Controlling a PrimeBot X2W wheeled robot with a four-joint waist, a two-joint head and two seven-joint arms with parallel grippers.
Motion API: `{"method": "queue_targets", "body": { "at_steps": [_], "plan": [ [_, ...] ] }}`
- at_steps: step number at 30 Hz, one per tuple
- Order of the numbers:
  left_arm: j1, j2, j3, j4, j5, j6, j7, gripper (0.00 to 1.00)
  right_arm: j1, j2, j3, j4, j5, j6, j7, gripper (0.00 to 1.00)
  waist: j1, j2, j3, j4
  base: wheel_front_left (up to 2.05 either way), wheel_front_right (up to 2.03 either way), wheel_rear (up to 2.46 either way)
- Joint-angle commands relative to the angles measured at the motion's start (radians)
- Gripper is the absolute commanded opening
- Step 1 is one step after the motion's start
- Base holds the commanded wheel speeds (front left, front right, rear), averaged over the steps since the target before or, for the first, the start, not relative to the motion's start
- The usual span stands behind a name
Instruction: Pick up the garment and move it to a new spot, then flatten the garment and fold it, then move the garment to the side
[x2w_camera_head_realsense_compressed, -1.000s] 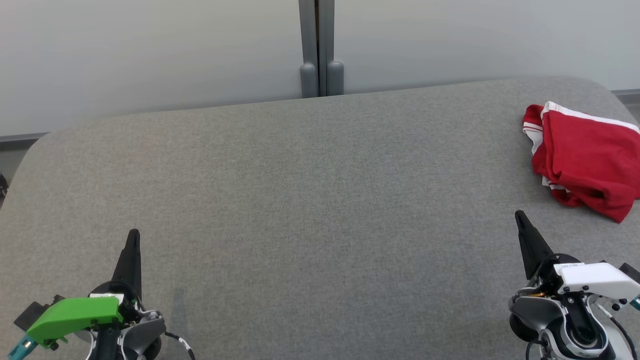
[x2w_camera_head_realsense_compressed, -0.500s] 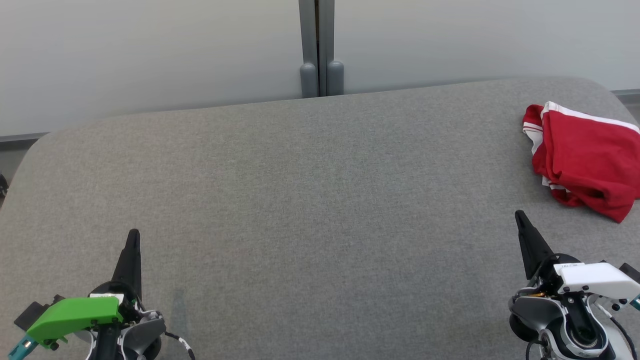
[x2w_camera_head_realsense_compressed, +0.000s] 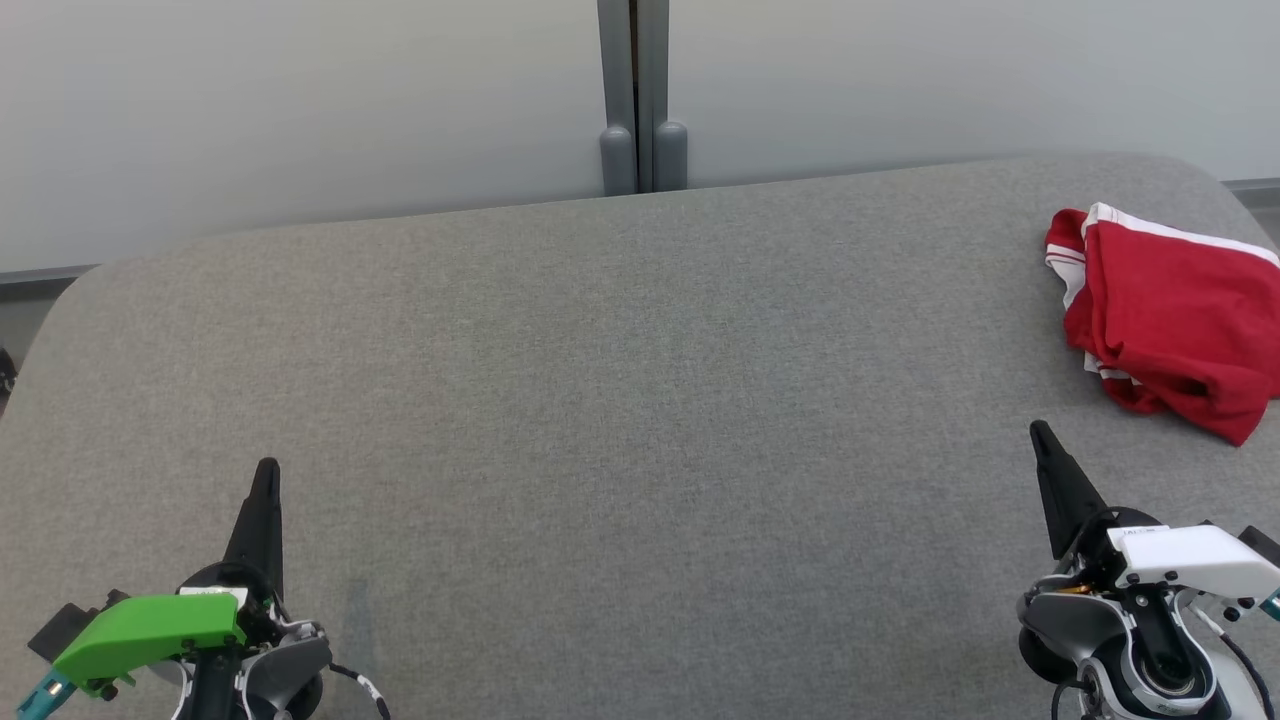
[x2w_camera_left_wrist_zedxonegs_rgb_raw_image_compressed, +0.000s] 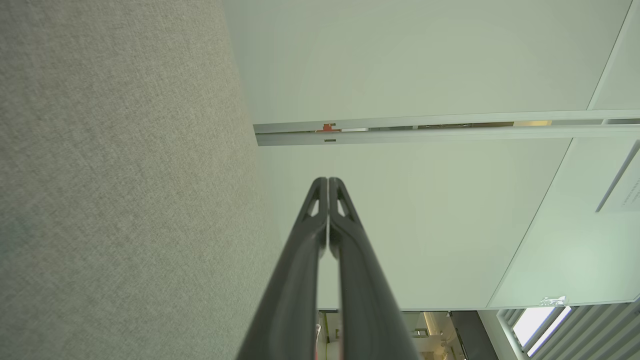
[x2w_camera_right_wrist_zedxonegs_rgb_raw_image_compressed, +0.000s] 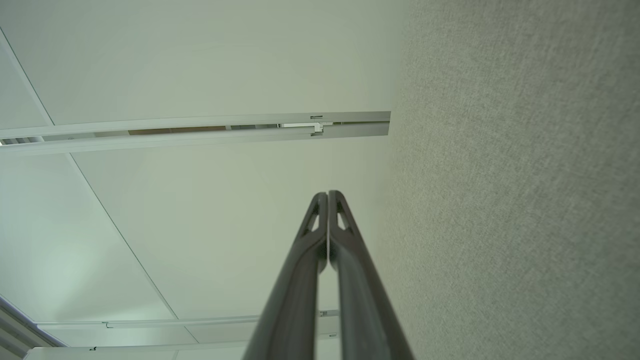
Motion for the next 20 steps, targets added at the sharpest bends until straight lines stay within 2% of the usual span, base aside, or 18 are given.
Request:
{"method": "queue_targets", "body": {
  "at_steps": [1, 20],
  "plan": [
    [-0.013, 0.007, 0.002, 0.001, -0.003, -0.006, 0.003, 0.0, -0.006, -0.004, -0.001, 0.001, 0.006, 0.0, 0.004, 0.0, 0.0, -0.0001, 0.0, 0.0, 0.0, 0.0, 0.0],
    [-0.013, 0.007, 0.002, 0.0, -0.003, -0.006, 0.003, 0.0, -0.006, -0.004, -0.001, 0.001, 0.006, 0.0, 0.004, 0.0, 0.0, -0.0001, 0.0, 0.0, 0.0, 0.0, 0.0]
  ]
}}
